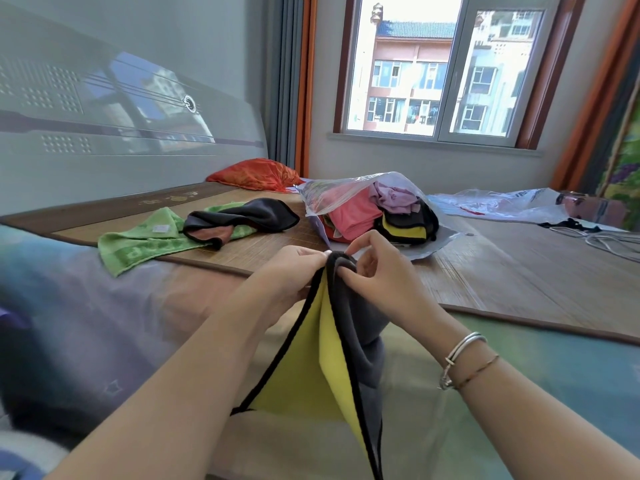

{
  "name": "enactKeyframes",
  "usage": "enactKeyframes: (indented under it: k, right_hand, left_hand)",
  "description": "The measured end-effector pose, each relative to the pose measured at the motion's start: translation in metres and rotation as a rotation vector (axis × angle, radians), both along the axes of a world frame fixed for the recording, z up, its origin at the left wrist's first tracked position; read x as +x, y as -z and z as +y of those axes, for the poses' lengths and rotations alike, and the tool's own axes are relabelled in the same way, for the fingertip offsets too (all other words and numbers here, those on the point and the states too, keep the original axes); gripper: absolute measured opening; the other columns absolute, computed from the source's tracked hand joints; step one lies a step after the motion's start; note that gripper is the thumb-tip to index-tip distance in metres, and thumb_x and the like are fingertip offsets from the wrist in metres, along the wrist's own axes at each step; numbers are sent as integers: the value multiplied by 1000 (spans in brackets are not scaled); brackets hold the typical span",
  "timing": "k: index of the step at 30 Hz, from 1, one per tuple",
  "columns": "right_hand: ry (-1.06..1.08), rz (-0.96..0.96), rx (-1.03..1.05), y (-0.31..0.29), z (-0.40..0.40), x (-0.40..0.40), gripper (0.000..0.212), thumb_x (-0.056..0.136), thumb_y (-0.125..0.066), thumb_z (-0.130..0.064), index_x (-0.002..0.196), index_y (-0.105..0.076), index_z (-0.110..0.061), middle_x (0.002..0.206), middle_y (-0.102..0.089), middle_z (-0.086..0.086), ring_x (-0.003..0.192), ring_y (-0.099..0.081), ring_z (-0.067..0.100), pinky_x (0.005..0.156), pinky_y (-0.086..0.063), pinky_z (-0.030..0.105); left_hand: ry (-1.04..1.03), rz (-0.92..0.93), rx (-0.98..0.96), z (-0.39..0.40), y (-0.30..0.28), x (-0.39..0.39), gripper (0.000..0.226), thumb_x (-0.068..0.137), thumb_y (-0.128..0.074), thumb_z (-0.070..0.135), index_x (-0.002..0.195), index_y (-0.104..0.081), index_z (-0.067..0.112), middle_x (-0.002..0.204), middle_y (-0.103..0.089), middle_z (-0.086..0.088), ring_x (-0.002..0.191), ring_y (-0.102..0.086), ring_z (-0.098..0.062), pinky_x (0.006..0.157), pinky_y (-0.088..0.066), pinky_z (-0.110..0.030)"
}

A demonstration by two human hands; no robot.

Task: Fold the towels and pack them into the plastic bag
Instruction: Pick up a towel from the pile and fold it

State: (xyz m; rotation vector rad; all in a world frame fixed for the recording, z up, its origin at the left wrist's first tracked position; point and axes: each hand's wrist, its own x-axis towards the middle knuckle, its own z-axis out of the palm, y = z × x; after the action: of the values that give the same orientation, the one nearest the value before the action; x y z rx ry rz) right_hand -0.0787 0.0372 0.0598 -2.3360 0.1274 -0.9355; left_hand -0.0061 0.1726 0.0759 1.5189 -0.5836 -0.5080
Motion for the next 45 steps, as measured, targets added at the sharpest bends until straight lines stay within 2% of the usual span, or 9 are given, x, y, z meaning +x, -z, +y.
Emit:
enactKeyframes:
  k: [4,7,10,13,21,24,30,38,45]
  right_hand:
    - [58,-11,-114,1,-10,4,26,74,-77,-33,80,-53,-27,87,-50,-9,86,-49,10,69,-34,11]
    - [65,40,-132,3,-11,1,26,76,-75,-41,75,-56,-24,93,-49,-9,99,-42,13,76,-30,8]
    - [-17,188,-164,4,-21,-4,35,75,-67,-51,81,-65,-17,108,-49,-14,111,-33,11,94,-27,22]
    - [-74,379,-162,-1,-34,-15,60,66,-42,-55,87,-66,-4,114,-52,-13,114,-37,12,105,-29,36]
    - [-149,379,-102,-12,-50,-48,10,67,-50,-27,60,-53,-21,65,-51,-10,68,-46,6,70,-39,28]
    - [-231,172,144,-20,-49,-54,16,77,-55,-19,73,-55,-3,71,-48,-2,71,-44,8,67,-35,26]
    - [-117,-211,322,-34,-45,-52,14,92,-61,-13,79,-62,-16,74,-60,-4,70,-52,2,68,-43,14]
    - [24,-311,170,-41,-42,-41,23,87,-67,-7,102,-63,-24,81,-55,-3,62,-45,9,61,-37,12]
    - [83,-226,90,-36,-27,-29,17,86,-67,-9,92,-71,-24,86,-64,-10,64,-57,1,60,-43,10]
  left_hand:
    - [100,-115,71,4,3,3,34,91,-61,42,85,-73,11,85,-70,-6,76,-63,-15,76,-49,-27]
    - [82,-197,58,5,5,5,15,90,-66,28,90,-74,14,86,-74,-1,80,-67,-11,85,-51,-26]
    - [4,-278,13,10,0,5,14,92,-64,21,98,-73,13,92,-75,-1,83,-69,-8,74,-53,-16]
    - [-3,-289,-99,20,-7,11,17,91,-65,23,101,-74,12,99,-75,-3,94,-69,-13,84,-53,-24]
    - [-76,-320,-132,40,-8,23,16,90,-65,23,100,-75,15,97,-75,1,91,-68,-7,79,-52,-18]
    - [-161,-334,-151,43,-7,29,16,90,-65,24,98,-75,16,92,-75,5,88,-66,-7,79,-48,-23]
    - [-182,-419,-90,39,-2,30,15,91,-64,26,95,-76,18,94,-75,4,87,-65,-4,80,-46,-21]
    - [-368,-486,-89,31,-7,25,12,93,-62,24,95,-73,21,75,-72,3,42,-61,-20,50,-45,-27]
    - [-289,-329,3,30,-7,20,13,100,-49,14,102,-60,9,95,-67,0,59,-72,-22,45,-51,-21]
